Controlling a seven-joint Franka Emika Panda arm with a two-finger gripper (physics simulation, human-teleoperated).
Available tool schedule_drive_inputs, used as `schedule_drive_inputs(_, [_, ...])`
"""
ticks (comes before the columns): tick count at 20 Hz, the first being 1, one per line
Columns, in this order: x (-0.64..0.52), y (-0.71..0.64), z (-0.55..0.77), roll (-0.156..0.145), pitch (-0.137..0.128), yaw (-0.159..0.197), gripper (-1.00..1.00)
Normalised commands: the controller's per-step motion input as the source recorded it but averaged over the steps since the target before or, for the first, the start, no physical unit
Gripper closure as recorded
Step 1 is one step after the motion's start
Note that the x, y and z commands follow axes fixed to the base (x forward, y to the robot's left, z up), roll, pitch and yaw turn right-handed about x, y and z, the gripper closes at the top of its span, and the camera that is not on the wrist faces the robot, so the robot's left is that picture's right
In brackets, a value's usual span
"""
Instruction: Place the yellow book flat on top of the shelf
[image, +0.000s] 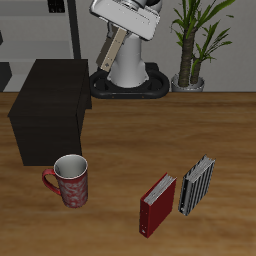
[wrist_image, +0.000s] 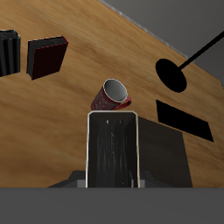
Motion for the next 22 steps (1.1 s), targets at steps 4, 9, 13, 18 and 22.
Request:
schedule_drive_inputs(4, [-0.04,-0.45,0.17,-0.095,-0.021,-0.012,1.0])
schedule_drive_inputs(9, [0.06,-0.56,0.09,-0.123,-0.015,-0.018,1.0])
schedule_drive_inputs(13, [0.1,-0.27,0.0,-0.1,-0.017,0.003,1.0])
schedule_drive_inputs(18, [0.1,-0.35,-0.08,-0.154,-0.012,0.023,1.0])
schedule_drive_inputs(22, [0.12,-0.42,-0.14,-0.104,0.033,-0.018,1.0])
